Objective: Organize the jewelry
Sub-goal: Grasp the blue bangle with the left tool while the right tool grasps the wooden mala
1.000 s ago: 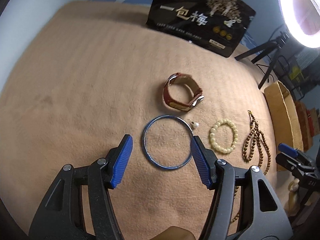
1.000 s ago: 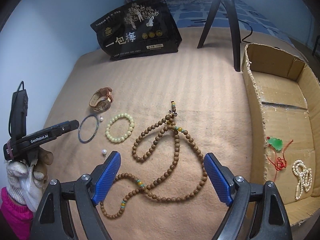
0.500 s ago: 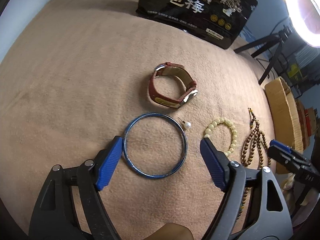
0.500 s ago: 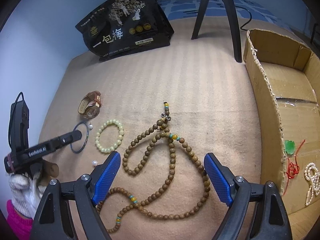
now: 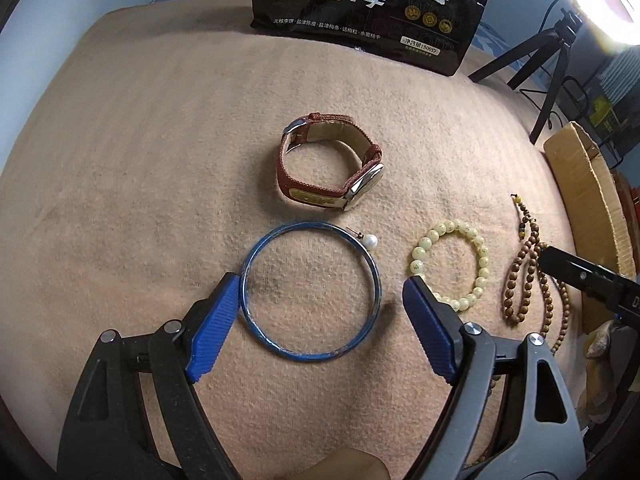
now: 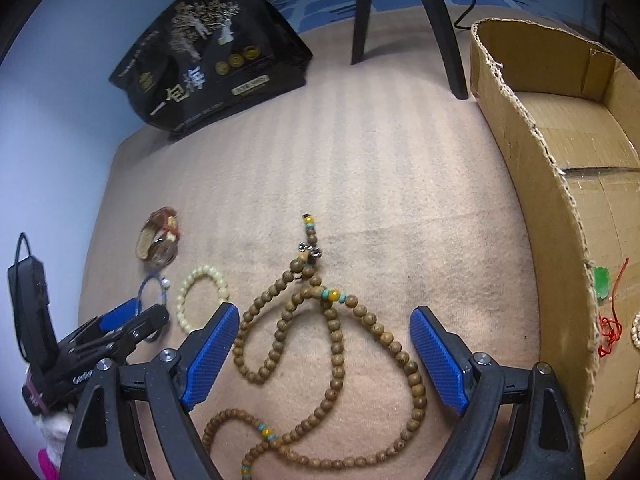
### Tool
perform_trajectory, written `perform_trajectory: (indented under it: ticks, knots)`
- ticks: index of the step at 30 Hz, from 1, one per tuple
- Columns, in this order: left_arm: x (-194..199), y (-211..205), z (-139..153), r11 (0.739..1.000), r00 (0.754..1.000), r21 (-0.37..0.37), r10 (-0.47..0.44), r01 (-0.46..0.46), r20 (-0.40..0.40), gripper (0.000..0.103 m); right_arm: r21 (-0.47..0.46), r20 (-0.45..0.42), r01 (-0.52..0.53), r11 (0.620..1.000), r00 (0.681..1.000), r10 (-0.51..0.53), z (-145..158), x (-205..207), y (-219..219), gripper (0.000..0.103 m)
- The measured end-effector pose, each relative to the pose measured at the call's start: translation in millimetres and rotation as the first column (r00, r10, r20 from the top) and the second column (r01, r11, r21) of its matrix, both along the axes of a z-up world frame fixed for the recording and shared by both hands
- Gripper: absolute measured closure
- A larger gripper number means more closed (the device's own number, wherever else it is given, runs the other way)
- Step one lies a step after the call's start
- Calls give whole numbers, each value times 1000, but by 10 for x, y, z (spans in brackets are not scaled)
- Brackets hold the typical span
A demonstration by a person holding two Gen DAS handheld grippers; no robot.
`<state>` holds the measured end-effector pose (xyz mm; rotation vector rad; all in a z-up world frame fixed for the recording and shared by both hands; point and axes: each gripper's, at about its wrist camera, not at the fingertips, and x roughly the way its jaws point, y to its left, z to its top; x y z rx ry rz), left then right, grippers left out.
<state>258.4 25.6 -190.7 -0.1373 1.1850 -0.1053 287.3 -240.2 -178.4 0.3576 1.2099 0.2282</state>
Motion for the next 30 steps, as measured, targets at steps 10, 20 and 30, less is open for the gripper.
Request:
perform_trajectory:
  ticks: [10,20,30]
  knots:
    - [50,-66,-27,1000,1000,25,1,-1,1,19,-182,-4,-51,982,999,52,-51,20,258,14]
    - [92,-129,-61,999,1000,46,9,-9,1,19,-267,-35,-183,946,983,180,-41,-147,389,40]
    - [63,-256,-110,991,1000,135,-26,23,16,19,-262,-32,-217,940,976,216,-8,-306,320,81]
